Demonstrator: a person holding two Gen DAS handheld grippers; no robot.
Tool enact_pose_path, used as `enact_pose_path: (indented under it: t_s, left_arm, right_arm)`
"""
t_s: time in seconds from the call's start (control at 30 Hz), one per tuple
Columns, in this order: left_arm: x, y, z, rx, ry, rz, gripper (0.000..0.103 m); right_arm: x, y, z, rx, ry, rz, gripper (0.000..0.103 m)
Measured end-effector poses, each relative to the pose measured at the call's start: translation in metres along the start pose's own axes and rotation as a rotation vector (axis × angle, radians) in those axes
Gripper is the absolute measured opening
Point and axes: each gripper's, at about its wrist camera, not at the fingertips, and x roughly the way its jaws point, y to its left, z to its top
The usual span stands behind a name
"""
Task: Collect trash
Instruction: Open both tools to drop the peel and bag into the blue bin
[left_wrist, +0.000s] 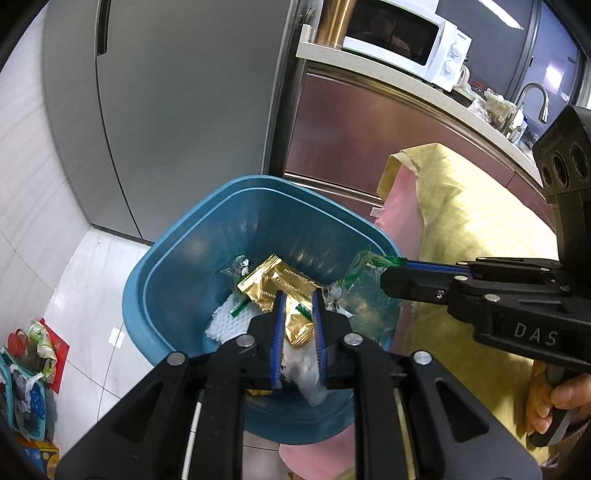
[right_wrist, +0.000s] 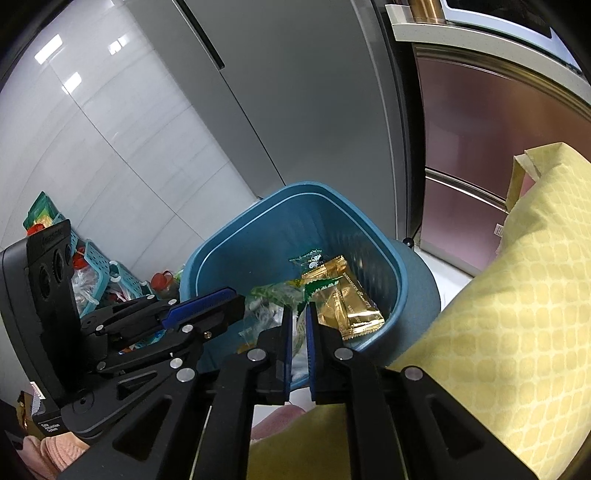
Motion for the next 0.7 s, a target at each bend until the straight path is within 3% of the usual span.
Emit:
enact_pose_path:
  t_s: [0.07,0.2,0.3,0.47,0.63,0.7]
  left_arm:
    - [0.000,0.000,-0.001,-0.008,0.000,0.004,0.027]
    - [-0.003,0.002,-0.003,-0.017,-0.010,0.004,0.034]
    - [-0.009,0.001,-0.004,-0.013,-0.029,0.007,0.042]
    - [-0.024,-0.001,-0.007,-0.006,-0.065,0.002,0.048]
    - [-0.046,-0.009,-0.011,0.017,-0.121,-0.013,0.065]
    - [-0.058,-0.015,-0.013,0.032,-0.154,-0.023,0.072]
  right_arm:
    - [-0.002,-0.002,-0.001,0.005,-0.004,0.004,0.008]
    - [-0.009,-0.005,-0.005,0.013,-0.021,0.015,0.017]
    - [-0.017,-0.010,-0.007,0.027,-0.042,0.018,0.032]
    - [-0.030,-0.016,-0.012,0.044,-0.069,0.029,0.033]
    - [-0.051,-0.017,-0.024,0.044,-0.114,0.033,0.037]
    - [-0.063,-0.019,-0.029,0.036,-0.143,0.021,0.046]
